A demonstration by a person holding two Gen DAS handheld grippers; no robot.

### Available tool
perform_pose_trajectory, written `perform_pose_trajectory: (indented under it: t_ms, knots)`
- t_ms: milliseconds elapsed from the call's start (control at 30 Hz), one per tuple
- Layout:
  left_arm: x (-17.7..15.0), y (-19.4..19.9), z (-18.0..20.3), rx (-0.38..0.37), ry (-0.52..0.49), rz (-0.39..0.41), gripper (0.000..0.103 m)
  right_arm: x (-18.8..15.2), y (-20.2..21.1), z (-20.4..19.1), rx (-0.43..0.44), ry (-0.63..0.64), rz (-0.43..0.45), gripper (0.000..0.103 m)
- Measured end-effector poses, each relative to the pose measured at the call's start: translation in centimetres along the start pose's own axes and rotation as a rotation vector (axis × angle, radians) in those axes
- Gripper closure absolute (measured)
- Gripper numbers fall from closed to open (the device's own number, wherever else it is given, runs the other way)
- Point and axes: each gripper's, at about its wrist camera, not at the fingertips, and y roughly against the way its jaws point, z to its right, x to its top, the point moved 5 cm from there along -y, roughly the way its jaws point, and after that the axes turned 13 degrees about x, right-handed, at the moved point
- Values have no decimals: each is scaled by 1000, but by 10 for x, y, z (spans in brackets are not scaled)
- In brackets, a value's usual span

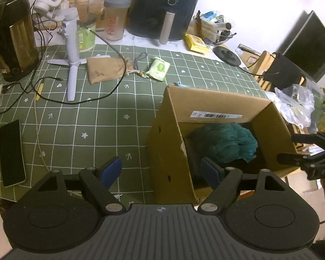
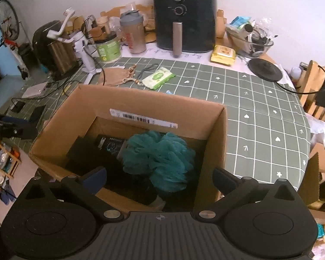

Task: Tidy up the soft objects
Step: 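Move the right tool from the box toward the blue wet-wipes pack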

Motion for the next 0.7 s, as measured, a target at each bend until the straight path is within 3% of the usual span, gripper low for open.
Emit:
perform_pose_trajectory:
  t_ms: [300, 700]
  knots:
    - [15, -6, 9, 8, -29, 13, 23, 10, 8, 27, -124, -52, 37, 0]
    - [45, -9, 19, 42, -76, 49, 23, 40, 3, 47, -119, -35, -4, 0]
